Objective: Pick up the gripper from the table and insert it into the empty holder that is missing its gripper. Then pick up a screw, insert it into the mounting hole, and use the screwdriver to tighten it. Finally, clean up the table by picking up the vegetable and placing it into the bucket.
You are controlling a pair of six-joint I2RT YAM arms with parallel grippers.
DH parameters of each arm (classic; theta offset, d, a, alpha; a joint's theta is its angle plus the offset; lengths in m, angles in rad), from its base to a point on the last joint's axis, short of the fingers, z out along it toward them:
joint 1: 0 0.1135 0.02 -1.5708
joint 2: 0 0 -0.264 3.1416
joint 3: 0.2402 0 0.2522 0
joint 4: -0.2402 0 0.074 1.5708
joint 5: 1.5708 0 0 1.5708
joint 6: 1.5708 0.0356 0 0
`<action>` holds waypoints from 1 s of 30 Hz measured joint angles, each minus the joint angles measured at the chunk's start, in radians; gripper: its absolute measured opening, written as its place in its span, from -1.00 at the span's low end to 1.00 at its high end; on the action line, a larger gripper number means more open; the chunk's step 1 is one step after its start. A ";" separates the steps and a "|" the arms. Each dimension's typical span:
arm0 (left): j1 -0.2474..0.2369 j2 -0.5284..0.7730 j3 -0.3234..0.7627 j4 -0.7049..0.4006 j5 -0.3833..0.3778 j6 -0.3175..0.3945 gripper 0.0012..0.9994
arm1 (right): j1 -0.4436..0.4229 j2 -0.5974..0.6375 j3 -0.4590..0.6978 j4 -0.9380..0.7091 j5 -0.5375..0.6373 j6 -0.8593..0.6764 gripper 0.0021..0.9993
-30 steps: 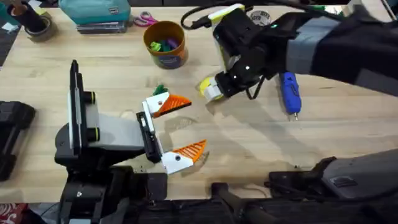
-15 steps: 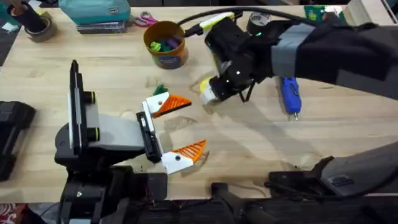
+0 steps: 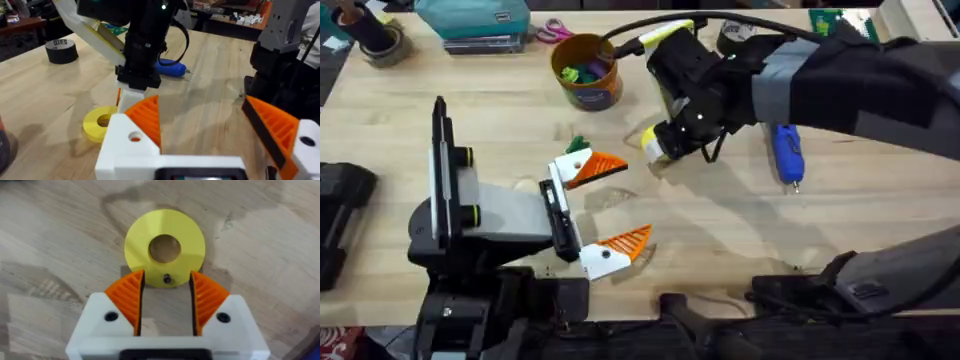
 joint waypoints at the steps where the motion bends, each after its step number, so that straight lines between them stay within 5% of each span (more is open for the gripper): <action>1: 0.000 0.000 0.000 0.000 0.000 0.000 0.97 | 0.000 0.001 0.000 0.002 0.000 0.000 0.04; 10: 0.000 0.000 0.000 0.000 0.000 0.000 0.97 | 0.000 0.011 0.000 0.010 0.003 0.000 -0.15; 20: 0.000 0.000 0.000 0.000 0.000 0.000 0.97 | 0.000 0.011 0.000 0.011 0.003 0.003 -0.97; 30: 0.000 0.000 0.000 0.000 0.000 0.000 0.97 | 0.000 0.011 0.000 0.016 0.003 0.003 -0.99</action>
